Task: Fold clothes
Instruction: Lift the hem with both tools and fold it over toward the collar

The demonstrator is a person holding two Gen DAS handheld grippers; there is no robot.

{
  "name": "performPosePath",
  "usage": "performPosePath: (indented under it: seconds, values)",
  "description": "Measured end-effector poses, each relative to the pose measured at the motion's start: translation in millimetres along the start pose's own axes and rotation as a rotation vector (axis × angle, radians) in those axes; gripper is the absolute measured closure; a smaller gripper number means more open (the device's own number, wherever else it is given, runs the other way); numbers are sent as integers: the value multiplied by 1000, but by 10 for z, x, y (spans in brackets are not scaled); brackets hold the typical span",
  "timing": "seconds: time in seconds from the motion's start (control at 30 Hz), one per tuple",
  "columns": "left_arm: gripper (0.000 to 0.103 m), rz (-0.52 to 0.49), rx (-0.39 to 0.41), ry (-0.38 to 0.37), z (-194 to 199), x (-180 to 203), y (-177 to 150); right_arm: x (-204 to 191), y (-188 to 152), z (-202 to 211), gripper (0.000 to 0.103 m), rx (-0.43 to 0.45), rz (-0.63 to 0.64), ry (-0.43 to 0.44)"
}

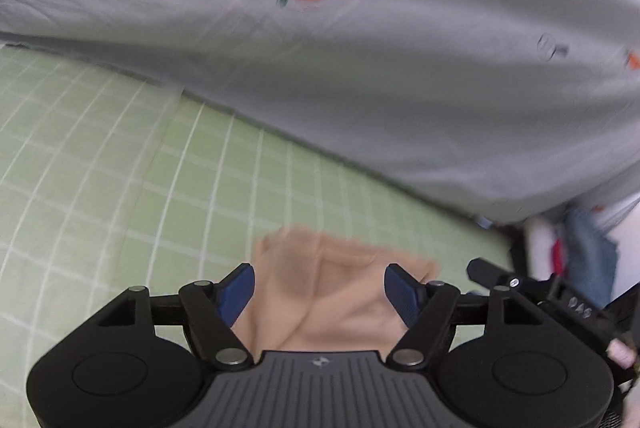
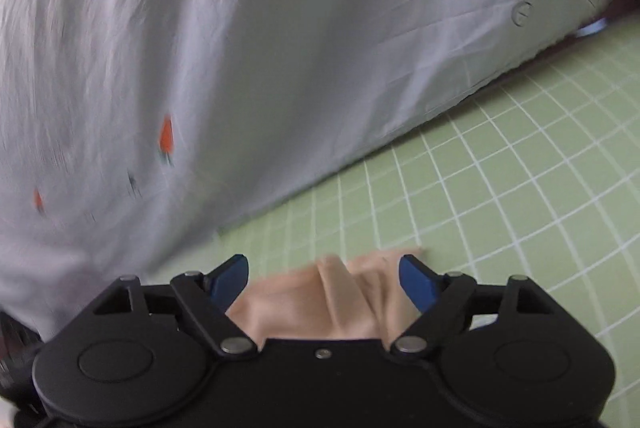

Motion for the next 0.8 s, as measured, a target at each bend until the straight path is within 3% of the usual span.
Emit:
performPosePath:
  seconds: [0.13, 0.2, 0.23, 0.27, 0.3, 0.43, 0.53, 0.57, 0.63, 0.7, 0.77, 0.8]
  values:
    - [32, 46, -32, 18, -192, -122, -87, -146, -203, -188, 27, -106, 175, -26]
    - [37, 79, -35, 10, -290, -169, -73, -141, -285, -292, 45, -141, 190, -48]
    - [47, 95, -36, 6, -339, -192, -66, -107, -309, -346, 74, -155, 166, -72]
    - [56, 107, -32, 10, -381, -213, -50, -62, -319, -386, 87, -160, 132, -92]
    - [78, 123, -22, 11, -400, -234, -24, -19, -315, -393, 88, -147, 101, -85]
    - [86, 213, 16, 3, -424, -336, 55, 88, -237, -268, 95, -54, 45, -69]
    - [78, 297, 33, -3, -423, -434, 84, 249, -279, -374, 89, -117, -49, -92]
    - [76, 301, 39, 3, -400, -441, 82, 286, -297, -372, 77, -120, -88, -102]
    - [55, 282, 57, 34, -318, -436, 58, 286, -302, -327, 62, -106, -110, -118]
    - [44, 282, 57, 46, -252, -472, 19, 248, -298, -284, 54, -92, -92, -123]
    - [43, 297, 23, 31, -233, -535, -25, 247, -309, -286, 40, -95, -103, -91]
    - [43, 308, -3, 20, -243, -565, -49, 256, -326, -305, 39, -103, -119, -68]
Point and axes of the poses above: each gripper's, at about its wrist camera, not at the fingertips, and z roughly against the way its jaws point, x to its right, y to its top, the point moved 2 cm from there along -z, roughly the way its jaws point, and after that the axes turned 11 degrees about z, right-handed, at the moved point
